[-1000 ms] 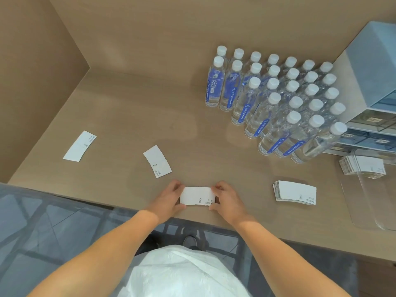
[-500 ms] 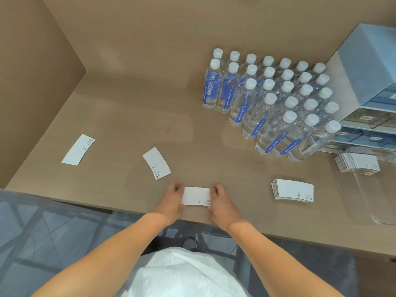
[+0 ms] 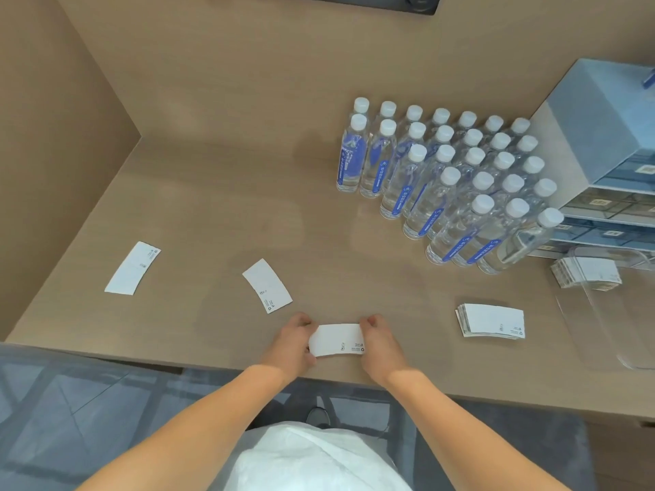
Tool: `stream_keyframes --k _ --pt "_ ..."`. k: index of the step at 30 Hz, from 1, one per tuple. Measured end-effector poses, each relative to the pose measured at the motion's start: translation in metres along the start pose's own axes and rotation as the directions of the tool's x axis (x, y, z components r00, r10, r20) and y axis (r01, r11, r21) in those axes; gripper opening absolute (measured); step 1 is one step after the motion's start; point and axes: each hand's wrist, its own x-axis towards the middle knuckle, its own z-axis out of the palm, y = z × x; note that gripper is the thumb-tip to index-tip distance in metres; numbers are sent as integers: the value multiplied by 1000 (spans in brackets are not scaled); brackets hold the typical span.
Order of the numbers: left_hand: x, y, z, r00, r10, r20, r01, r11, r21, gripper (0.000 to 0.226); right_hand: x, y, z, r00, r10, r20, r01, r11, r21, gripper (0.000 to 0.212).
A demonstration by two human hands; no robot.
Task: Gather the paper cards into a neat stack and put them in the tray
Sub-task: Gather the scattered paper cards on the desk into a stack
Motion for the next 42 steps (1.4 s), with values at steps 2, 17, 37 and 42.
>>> stream_keyframes --k 2,17,37,42 --pt "2 -6 -8 999 34 42 -33 999 -32 61 -1 -3 -2 1000 29 11 -29 999 -20 57" --pt "59 -79 -176 925 313 216 -370 871 323 61 23 -148 0 956 280 -88 -268 955 126 56" --pt "90 -85 -216 813 355 461 -573 626 529 51 48 -234 36 823 551 -135 -526 830 185 45" --pt "97 -76 -213 793 360 491 -596 624 505 51 53 -230 35 803 575 -158 -537 812 228 41"
